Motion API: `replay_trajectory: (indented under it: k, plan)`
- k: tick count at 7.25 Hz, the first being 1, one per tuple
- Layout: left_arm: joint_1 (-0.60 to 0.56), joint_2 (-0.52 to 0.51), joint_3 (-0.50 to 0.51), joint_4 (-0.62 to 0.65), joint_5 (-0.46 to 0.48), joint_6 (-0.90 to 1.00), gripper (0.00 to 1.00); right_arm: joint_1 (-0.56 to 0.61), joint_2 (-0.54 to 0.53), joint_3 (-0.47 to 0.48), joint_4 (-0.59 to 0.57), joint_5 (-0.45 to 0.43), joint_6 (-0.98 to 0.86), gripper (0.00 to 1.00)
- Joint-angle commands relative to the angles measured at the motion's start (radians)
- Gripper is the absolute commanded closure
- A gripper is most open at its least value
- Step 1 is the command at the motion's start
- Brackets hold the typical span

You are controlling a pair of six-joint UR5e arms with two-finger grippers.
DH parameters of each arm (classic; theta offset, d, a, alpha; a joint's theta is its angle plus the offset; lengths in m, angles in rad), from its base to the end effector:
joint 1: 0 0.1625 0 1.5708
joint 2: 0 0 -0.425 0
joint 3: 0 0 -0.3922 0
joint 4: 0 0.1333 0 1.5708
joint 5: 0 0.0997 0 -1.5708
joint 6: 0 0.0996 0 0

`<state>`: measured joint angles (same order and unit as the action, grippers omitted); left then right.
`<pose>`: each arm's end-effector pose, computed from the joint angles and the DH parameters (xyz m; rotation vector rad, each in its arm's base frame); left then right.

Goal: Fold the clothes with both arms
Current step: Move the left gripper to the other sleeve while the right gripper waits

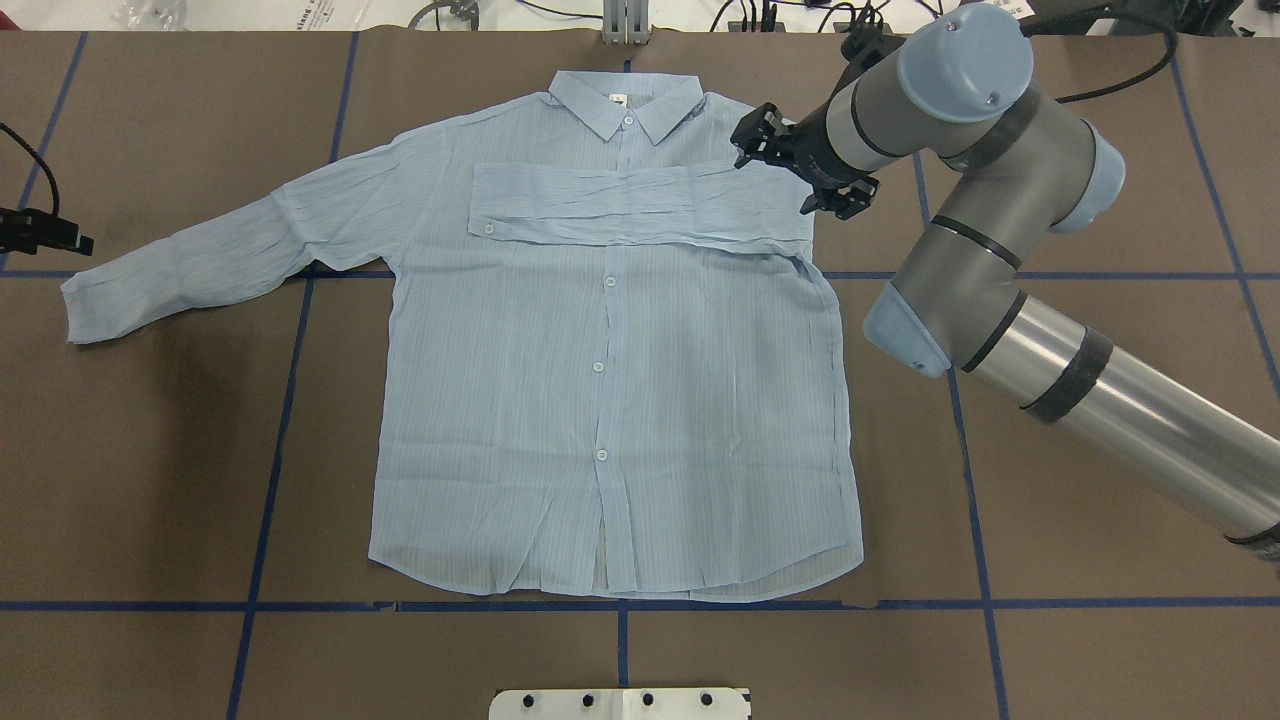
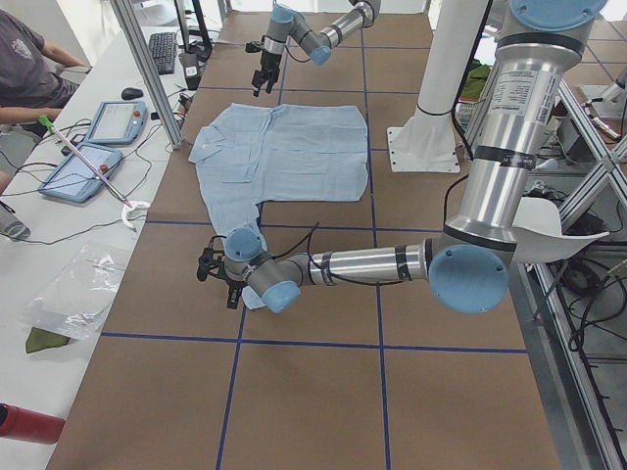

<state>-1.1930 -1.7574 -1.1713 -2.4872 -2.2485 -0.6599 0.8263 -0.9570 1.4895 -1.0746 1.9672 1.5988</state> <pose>0.1512 -0.5731 0.6577 0.2644 0.8965 -0.0230 -0.4133 -0.5885 0.2728 0.0629 -1.0894 0.5658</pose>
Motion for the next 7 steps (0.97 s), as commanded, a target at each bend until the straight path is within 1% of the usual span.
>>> replay_trajectory:
  k: [1,3,7]
  plan:
    - [0.018,0.030,0.008,-0.002,0.001,0.005,0.32,0.007,-0.015,0.018,-0.002,0.012,-0.007,0.04]
    - [0.026,0.030,0.048,-0.031,0.001,0.003,0.35,0.007,-0.023,0.031,-0.002,0.012,-0.007,0.03]
    - [0.038,0.016,0.051,-0.032,0.001,-0.003,0.37,0.010,-0.023,0.029,-0.002,0.012,-0.007,0.04]
